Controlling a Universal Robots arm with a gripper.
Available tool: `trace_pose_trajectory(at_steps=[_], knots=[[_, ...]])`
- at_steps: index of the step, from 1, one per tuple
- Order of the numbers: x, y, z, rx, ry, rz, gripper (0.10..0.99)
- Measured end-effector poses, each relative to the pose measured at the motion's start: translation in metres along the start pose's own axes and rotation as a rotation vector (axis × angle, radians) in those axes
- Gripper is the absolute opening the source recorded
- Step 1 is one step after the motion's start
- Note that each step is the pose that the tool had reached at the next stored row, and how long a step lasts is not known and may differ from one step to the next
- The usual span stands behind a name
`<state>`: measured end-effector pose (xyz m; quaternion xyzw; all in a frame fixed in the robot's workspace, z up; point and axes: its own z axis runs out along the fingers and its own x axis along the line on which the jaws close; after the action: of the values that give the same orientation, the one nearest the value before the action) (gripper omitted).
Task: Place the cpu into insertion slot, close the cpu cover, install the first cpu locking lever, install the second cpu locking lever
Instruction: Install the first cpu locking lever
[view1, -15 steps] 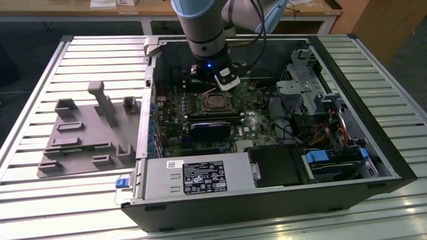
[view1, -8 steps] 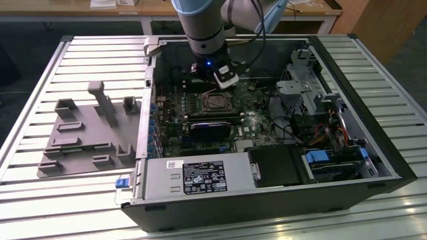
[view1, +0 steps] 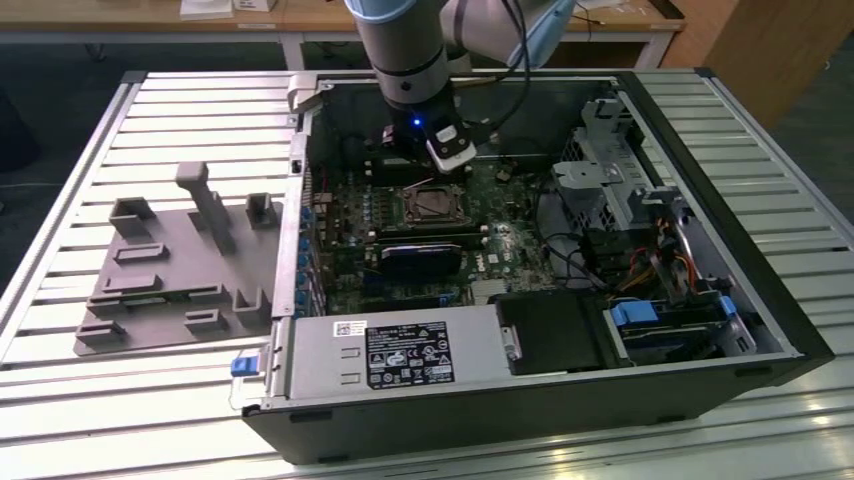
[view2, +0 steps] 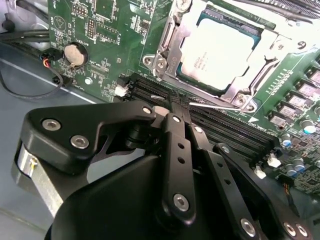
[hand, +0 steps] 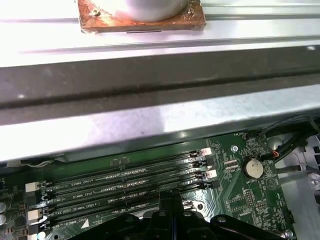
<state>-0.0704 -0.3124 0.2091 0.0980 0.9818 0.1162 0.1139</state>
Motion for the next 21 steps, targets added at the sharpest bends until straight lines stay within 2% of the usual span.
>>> trace_pose_trajectory(at_steps=[4, 11, 15, 21], knots=[[0.0009, 0.0029, 0.0017, 0.024, -0.0041, -0.006, 0.102], [0.002, 0.0069, 0.0031, 0.032, -0.0061, -0.007, 0.102], [0.0022, 0.0071, 0.0036, 0.042, -0.0121, 0.014, 0.102], [0.0033, 0.0112, 0.0052, 0.046, -0.0164, 0.031, 0.102]])
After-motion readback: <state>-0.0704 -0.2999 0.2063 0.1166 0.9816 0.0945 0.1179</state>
